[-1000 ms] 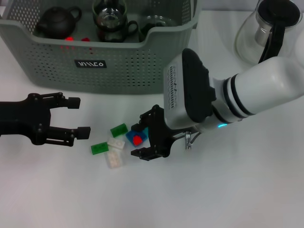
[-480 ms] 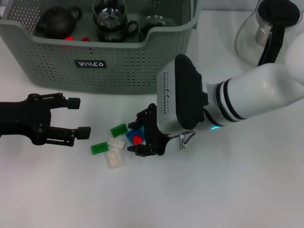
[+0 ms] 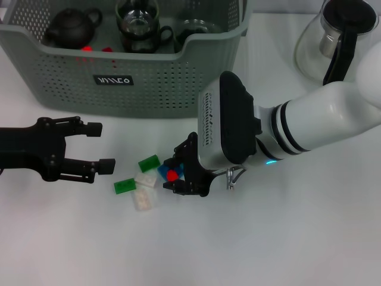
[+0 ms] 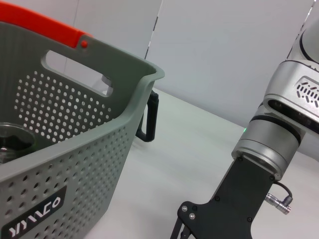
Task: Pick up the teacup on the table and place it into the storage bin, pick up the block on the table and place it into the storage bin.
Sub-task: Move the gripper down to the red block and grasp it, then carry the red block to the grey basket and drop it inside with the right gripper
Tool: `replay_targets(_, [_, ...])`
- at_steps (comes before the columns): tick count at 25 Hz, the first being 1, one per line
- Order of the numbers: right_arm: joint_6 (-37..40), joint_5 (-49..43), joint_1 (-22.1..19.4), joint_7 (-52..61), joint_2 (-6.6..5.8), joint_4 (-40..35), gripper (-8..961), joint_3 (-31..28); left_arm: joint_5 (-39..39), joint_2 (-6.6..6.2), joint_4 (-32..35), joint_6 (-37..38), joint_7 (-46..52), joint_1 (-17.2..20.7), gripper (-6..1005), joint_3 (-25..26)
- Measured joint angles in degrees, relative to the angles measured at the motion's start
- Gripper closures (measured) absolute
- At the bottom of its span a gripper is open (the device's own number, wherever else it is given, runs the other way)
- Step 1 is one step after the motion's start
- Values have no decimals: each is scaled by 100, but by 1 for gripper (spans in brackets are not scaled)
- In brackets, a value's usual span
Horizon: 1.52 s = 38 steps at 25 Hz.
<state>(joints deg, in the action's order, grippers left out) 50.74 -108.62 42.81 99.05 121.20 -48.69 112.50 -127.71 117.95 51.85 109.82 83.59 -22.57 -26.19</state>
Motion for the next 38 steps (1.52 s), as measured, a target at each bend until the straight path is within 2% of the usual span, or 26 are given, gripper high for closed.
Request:
replay_targets(14, [-35, -2, -3, 0, 0, -25, 558, 72, 0, 0, 1, 4, 0, 23, 83, 0])
replay_targets(20, [-9, -2, -26, 57, -20, -82, 735, 62, 0, 0, 1, 4, 0, 34, 84, -7])
replay_targets(22, [-4, -2, -41, 78, -33, -128, 841, 44, 0, 0, 1, 4, 0, 37, 84, -4])
replay_targets(29, [65, -16, -75, 199, -73, -317, 843, -100, 0, 0, -8, 13, -1, 46, 85, -9])
replay_targets(33, [574, -48, -124, 236, -93, -545, 842, -626, 0, -19, -9, 38, 0, 62, 86, 9])
replay_targets(38, [1816, -57, -210, 260, -114, -893, 842, -1844, -187, -49, 21, 42, 0, 108, 87, 48])
